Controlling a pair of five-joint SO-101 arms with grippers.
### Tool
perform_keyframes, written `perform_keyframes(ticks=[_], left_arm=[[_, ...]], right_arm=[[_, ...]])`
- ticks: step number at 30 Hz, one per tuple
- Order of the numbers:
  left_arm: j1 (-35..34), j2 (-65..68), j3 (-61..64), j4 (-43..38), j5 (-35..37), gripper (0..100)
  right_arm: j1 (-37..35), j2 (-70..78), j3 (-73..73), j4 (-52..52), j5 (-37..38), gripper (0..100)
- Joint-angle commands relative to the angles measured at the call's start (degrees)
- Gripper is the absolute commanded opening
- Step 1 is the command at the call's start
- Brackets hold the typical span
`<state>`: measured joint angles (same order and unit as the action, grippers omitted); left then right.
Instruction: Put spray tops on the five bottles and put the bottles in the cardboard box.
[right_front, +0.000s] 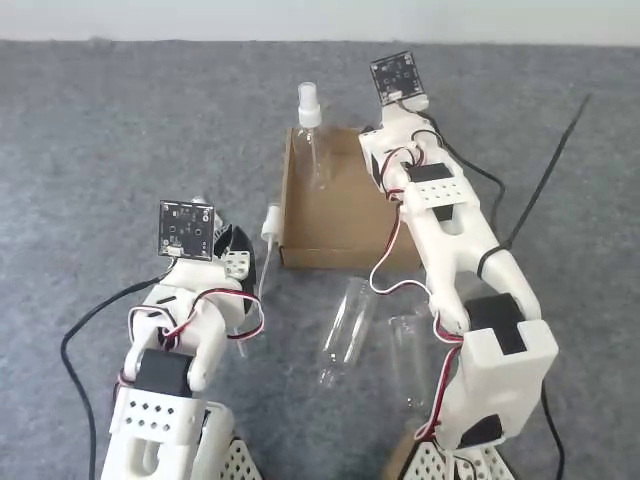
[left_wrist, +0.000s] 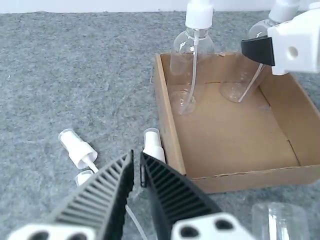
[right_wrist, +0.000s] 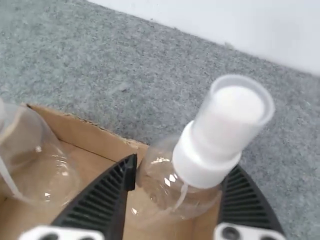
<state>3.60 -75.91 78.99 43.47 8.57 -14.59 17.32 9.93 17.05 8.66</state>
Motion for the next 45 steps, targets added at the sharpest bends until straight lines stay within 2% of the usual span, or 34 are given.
perform_keyframes(ticks=[1,7,17,31,41,45], left_arm=[[-0.18,-1.41,-0.48,-1.49,0.53,1],[-0.18,-1.41,-0.48,-1.49,0.53,1],[-0.09,-1.41,-0.40,-1.49,0.53,1],[-0.18,-1.41,-0.40,-1.49,0.53,1],[-0.18,-1.41,-0.40,-1.49,0.53,1],[-0.18,-1.41,-0.40,-1.49,0.53,1]], right_arm=[[-0.66,-1.71,-2.46,0.57,1.23,20.3],[-0.66,-2.07,-2.55,0.66,1.49,28.8],[-0.66,-2.24,-4.92,2.24,1.32,29.5],[-0.66,-2.24,-21.80,19.47,1.14,29.6],[-0.66,-2.24,-38.59,37.41,1.32,29.6],[-0.66,-2.24,-46.95,47.60,1.14,29.6]])
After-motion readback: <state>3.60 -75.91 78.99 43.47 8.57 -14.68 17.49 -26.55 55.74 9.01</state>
